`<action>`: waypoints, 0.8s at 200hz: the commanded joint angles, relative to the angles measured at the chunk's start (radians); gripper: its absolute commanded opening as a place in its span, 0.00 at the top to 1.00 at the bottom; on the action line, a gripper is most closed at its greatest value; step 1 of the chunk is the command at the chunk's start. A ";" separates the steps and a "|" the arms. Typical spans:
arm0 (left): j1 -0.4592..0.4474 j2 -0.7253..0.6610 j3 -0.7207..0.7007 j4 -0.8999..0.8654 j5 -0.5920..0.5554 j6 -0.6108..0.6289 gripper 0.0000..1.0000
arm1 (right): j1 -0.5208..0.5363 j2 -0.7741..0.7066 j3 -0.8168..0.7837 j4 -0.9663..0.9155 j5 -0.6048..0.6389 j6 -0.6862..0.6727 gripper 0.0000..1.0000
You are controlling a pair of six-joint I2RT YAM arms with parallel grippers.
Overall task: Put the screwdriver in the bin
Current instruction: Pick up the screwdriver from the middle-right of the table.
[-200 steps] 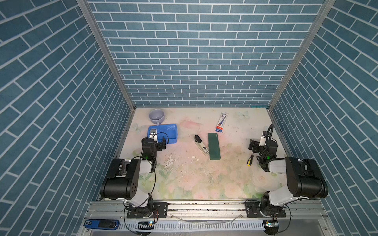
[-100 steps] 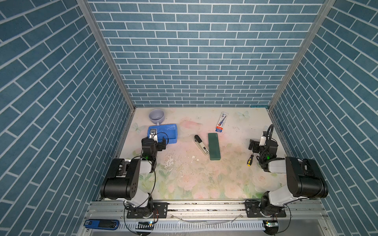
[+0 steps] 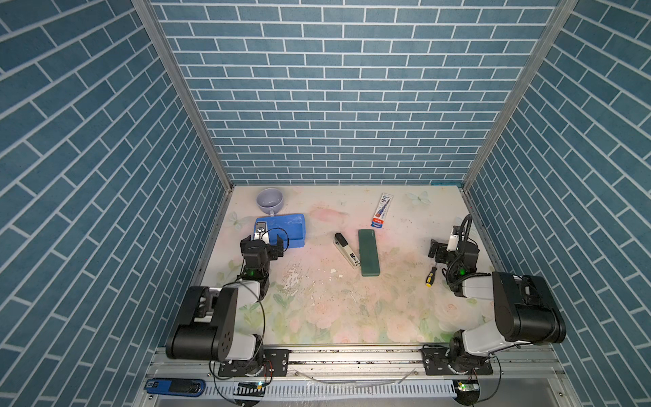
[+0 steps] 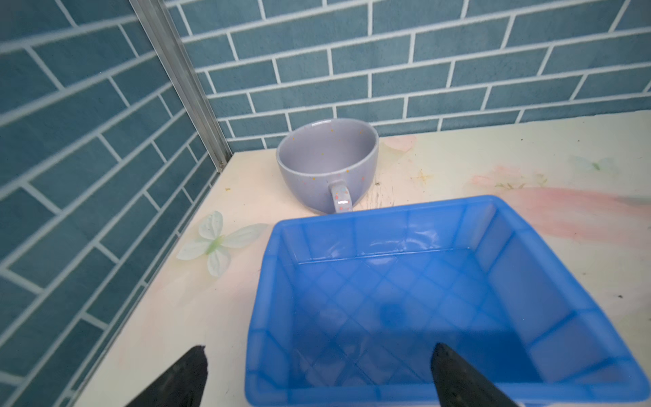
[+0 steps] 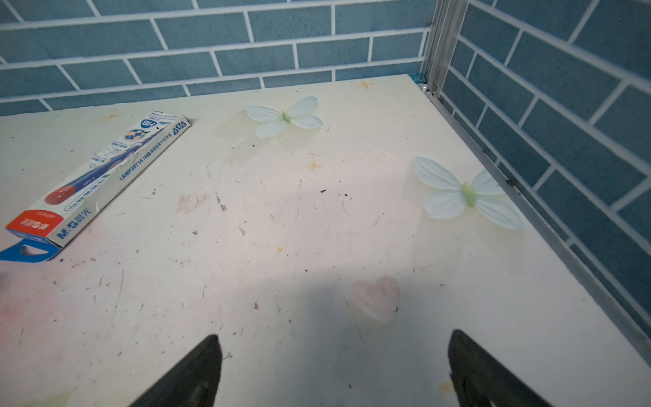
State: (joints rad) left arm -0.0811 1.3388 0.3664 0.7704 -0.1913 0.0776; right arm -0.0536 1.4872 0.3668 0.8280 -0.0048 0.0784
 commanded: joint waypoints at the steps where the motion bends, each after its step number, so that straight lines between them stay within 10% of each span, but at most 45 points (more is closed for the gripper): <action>1: -0.047 -0.145 0.037 -0.175 -0.086 0.002 0.00 | -0.002 -0.104 -0.024 -0.013 -0.008 -0.026 0.01; 87: -0.358 -0.289 0.219 -0.524 -0.160 -0.046 0.00 | 0.132 -0.383 0.112 -0.448 -0.022 -0.089 0.01; 160: -0.454 -0.320 0.303 -0.732 -0.063 -0.136 0.00 | 0.216 -0.365 0.304 -0.708 0.049 -0.022 0.01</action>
State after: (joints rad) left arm -0.5262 1.0378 0.6186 0.1493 -0.2859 0.0116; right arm 0.1413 1.1038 0.5854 0.2539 -0.0265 0.0261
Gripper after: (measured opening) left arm 0.996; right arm 0.991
